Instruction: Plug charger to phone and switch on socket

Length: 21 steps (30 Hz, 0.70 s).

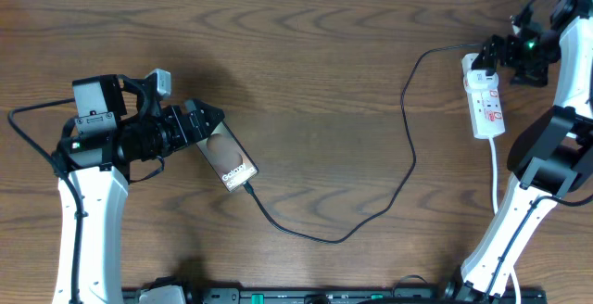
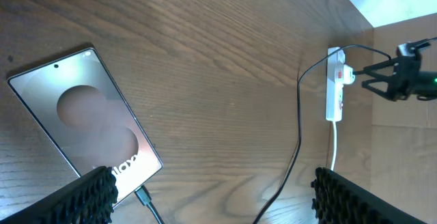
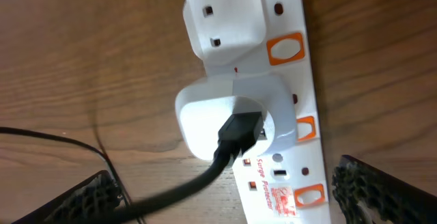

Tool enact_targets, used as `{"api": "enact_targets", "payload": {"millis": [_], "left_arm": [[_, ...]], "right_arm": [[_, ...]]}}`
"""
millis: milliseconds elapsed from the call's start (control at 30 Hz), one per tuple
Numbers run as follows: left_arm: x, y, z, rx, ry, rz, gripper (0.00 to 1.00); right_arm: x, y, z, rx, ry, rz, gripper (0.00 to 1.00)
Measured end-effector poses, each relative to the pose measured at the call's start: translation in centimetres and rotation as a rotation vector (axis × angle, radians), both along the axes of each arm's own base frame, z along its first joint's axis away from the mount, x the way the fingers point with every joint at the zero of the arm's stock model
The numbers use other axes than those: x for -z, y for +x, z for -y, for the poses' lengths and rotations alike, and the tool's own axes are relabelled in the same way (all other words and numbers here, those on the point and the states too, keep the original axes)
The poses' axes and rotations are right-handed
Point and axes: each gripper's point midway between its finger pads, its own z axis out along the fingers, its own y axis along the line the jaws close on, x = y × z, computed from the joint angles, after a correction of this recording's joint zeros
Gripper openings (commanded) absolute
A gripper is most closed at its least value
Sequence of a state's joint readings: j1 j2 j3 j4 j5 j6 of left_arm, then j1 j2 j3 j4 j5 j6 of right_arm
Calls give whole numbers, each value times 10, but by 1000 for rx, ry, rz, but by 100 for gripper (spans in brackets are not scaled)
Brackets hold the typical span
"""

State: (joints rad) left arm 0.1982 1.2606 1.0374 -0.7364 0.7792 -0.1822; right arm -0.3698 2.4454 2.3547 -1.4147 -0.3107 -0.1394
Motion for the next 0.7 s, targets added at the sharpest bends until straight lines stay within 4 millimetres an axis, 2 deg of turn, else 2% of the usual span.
{"api": "enact_targets", "payload": {"millis": [267,700], "left_arm": [[0,0,0,0,0,0,89],[0,0,0,0,0,0,89]], "right_arm": [[27,-6,-12,-18,18,-47,99],[35,-5,-17,-26,24,-45,99]]}}
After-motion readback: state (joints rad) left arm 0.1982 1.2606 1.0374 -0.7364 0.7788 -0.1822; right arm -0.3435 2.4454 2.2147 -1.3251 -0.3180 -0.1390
